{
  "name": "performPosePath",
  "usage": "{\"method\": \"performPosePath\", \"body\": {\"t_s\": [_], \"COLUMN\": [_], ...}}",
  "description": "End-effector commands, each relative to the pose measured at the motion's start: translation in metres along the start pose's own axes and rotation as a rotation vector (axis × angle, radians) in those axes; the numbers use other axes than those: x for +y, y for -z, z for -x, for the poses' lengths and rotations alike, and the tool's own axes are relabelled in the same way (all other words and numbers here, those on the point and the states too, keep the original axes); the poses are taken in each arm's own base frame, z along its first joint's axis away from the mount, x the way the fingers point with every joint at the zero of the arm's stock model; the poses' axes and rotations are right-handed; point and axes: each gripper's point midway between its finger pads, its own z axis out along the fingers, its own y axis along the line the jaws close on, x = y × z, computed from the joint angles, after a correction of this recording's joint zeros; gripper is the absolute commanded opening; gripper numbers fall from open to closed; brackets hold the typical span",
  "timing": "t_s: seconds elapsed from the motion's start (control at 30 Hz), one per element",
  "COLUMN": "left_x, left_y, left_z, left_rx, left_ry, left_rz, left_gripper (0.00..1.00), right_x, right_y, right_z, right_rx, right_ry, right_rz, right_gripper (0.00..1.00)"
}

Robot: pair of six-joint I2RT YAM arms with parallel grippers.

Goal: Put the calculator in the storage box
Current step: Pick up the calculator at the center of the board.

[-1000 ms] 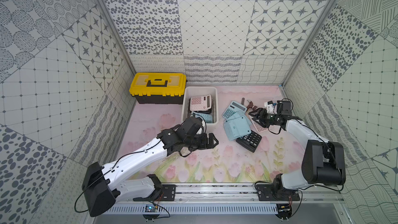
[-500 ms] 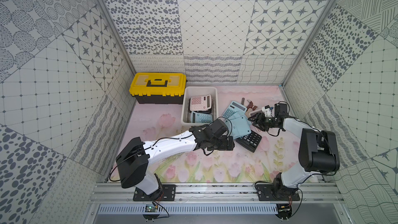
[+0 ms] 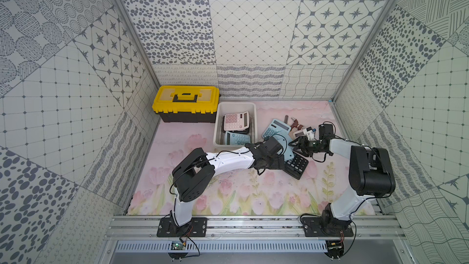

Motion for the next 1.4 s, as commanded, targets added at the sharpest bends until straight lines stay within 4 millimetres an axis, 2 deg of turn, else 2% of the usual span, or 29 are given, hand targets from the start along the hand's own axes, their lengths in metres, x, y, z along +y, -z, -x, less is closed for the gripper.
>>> {"method": "performPosePath", "body": {"t_s": [0.0, 0.17, 0.37, 0.53, 0.7, 0.8, 0.93, 1.07, 1.37], "left_x": [-0.007, -0.006, -0.009, -0.015, -0.02, -0.024, -0.029, -0.03, -0.018], "left_y": [-0.014, -0.018, -0.02, -0.02, -0.018, -0.013, 0.003, 0.028, 0.106], "left_z": [0.025, 0.025, 0.019, 0.016, 0.012, 0.01, 0.007, 0.003, 0.003], "left_rx": [-0.062, -0.04, -0.022, -0.011, -0.001, 0.001, -0.002, -0.016, -0.065], "left_ry": [-0.055, -0.061, -0.069, -0.073, -0.075, -0.078, -0.079, -0.078, -0.054], "left_rz": [-0.059, -0.104, -0.145, -0.186, -0.229, -0.25, -0.265, -0.266, -0.215], "left_gripper": [0.99, 0.99, 0.99, 0.99, 0.99, 0.99, 0.98, 0.99, 0.99], "right_x": [0.002, 0.005, 0.026, 0.033, 0.035, 0.04, 0.046, 0.055, 0.089], "right_y": [-0.002, 0.0, -0.005, -0.011, -0.013, -0.01, -0.004, 0.004, 0.039], "right_z": [-0.007, -0.018, -0.025, -0.03, -0.035, -0.04, -0.044, -0.047, -0.056], "right_rx": [0.005, 0.006, 0.017, 0.038, 0.049, 0.049, 0.042, 0.033, -0.019], "right_ry": [0.043, 0.067, 0.111, 0.101, 0.084, 0.079, 0.071, 0.07, 0.163], "right_rz": [0.001, -0.005, 0.054, 0.118, 0.15, 0.166, 0.181, 0.204, 0.195], "right_gripper": [0.57, 0.58, 0.59, 0.57, 0.51, 0.4, 0.26, 0.15, 0.11]}}
